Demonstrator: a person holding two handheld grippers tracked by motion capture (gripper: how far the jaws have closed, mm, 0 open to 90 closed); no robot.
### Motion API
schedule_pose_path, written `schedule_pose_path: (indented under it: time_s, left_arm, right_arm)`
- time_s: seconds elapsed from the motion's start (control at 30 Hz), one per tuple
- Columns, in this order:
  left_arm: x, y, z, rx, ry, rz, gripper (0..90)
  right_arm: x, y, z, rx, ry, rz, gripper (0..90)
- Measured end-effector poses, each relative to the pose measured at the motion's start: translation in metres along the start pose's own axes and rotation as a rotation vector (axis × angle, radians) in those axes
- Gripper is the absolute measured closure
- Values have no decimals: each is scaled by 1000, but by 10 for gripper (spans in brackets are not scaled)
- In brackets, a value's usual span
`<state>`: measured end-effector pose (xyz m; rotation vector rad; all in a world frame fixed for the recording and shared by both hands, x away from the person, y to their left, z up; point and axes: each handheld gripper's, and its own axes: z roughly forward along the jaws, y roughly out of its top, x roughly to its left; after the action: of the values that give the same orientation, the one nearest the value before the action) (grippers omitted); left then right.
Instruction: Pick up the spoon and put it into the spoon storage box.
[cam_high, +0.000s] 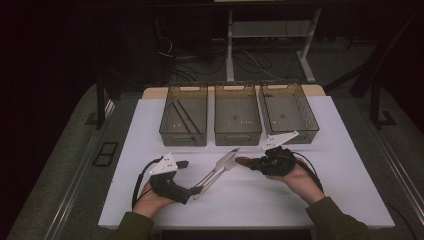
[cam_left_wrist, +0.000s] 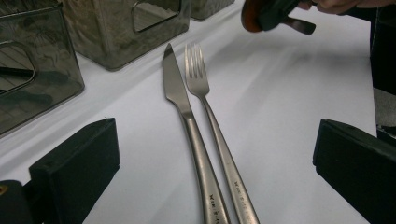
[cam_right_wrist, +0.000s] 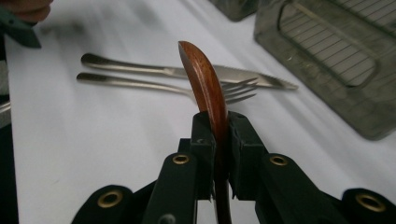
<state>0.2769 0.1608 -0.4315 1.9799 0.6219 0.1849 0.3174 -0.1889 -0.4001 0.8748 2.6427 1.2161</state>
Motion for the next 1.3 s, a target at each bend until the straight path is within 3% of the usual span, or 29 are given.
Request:
schedule_pose_path:
  time_s: [0.37, 0.7, 1.07, 1.3]
  left_arm:
    - [-1, 0, 0, -4, 0, -1, 0]
    - [0, 0, 0, -13, 1, -5, 0]
    - [0, 1, -1, -18, -1, -6, 0]
    - [1, 1, -1, -29, -6, -10, 0]
  right_arm:
    - [-14, 15, -9, -62, -41, 63, 804]
    - [-23, 36, -17, -123, -74, 87, 805]
    - [-42, 64, -8, -140, -97, 136, 804]
    - [-59, 87, 2, -138, -141, 161, 804]
